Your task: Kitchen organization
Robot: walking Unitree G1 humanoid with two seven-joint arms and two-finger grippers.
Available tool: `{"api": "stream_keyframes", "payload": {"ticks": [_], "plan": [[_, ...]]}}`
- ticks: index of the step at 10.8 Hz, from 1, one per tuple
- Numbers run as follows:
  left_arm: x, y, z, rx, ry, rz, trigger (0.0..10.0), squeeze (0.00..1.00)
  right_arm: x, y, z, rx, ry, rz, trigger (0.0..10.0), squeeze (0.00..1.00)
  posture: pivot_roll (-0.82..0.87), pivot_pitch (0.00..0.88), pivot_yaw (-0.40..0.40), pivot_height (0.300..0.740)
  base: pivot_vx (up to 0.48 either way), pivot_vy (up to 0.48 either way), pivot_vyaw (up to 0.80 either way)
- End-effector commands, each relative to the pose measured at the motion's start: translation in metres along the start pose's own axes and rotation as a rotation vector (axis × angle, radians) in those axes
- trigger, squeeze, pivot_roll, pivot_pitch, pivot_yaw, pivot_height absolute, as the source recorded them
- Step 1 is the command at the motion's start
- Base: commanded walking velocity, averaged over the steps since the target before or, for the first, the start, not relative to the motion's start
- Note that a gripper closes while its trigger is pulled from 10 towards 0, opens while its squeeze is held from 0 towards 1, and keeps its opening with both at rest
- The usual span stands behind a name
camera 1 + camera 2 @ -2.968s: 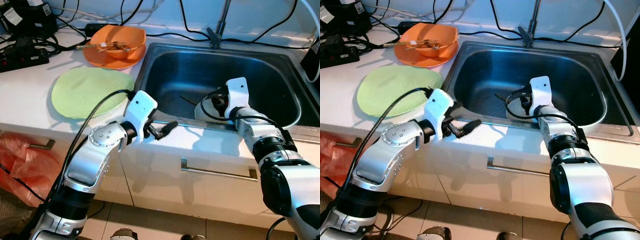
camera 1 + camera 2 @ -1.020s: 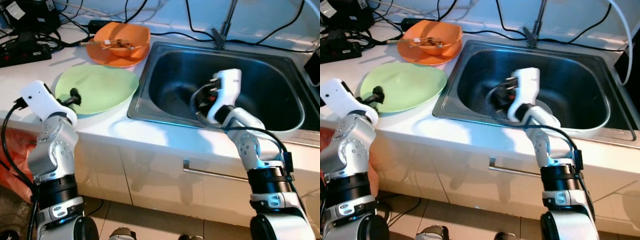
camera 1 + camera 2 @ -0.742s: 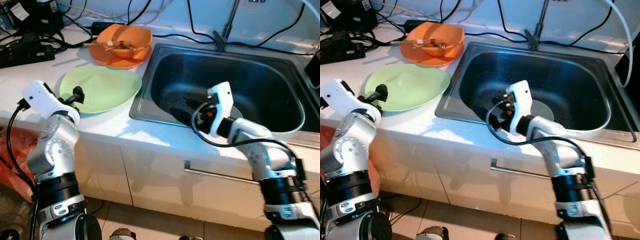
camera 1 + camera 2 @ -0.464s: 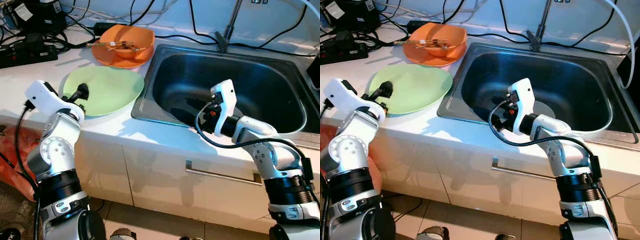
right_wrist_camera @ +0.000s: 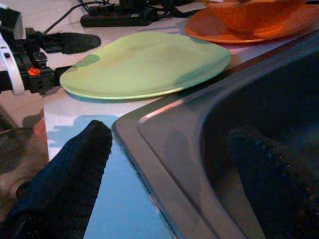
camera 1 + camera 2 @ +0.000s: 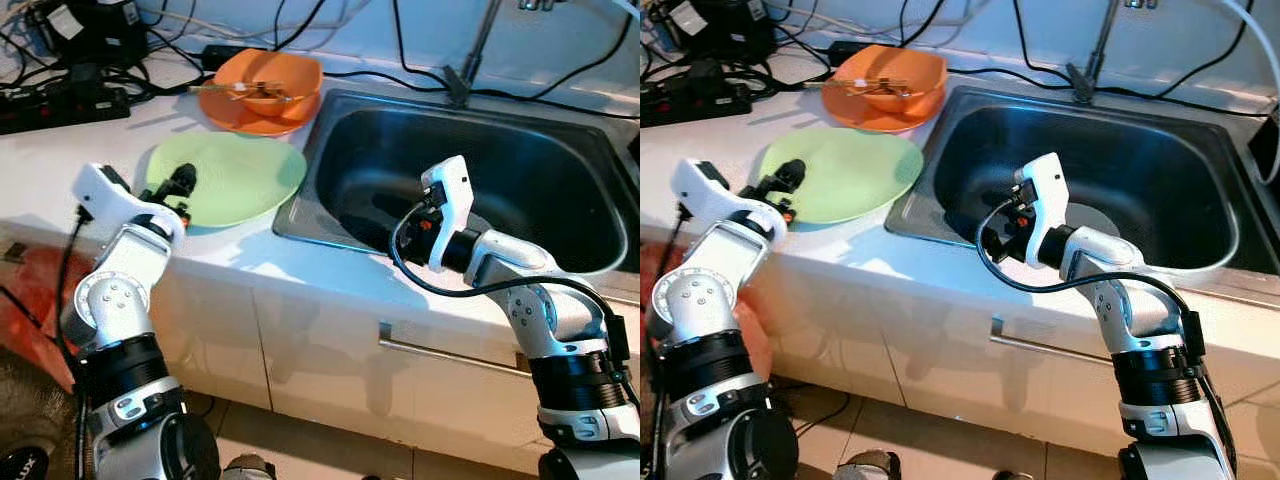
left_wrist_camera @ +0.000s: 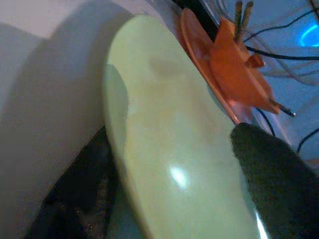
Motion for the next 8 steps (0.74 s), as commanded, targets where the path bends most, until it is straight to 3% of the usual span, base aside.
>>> {"api": "stream_keyframes", "payload": {"ticks": [1, 8], "plan": [[0.006, -0.002, -0.034, 0.136, 0.033, 0.018, 0.0, 0.00, 0.004, 0.001, -0.002, 0.015, 0.011, 0.015, 10.0, 0.00, 0.16, 0.082, -0.022, 0.740, 0.000, 0.000, 0.00], [-0.012, -0.002, -0.031, 0.113, 0.180, -0.076, 0.0, 0.00, 0.003, -0.001, -0.005, 0.020, 0.000, 0.010, 10.0, 0.00, 0.16, 0.079, -0.023, 0.740, 0.000, 0.000, 0.00]]}}
Point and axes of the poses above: a point about 5 cm out from each wrist's last joint towards the gripper, its own y axis pointing back from the gripper into the wrist, its own z axis along the axis of the wrist's last joint, x = y × z, the point moved 5 cm from there along -y, pointing out of the wrist towards the gripper, and after that the axes turned 12 degrees about -y, right-handed, at the moved point
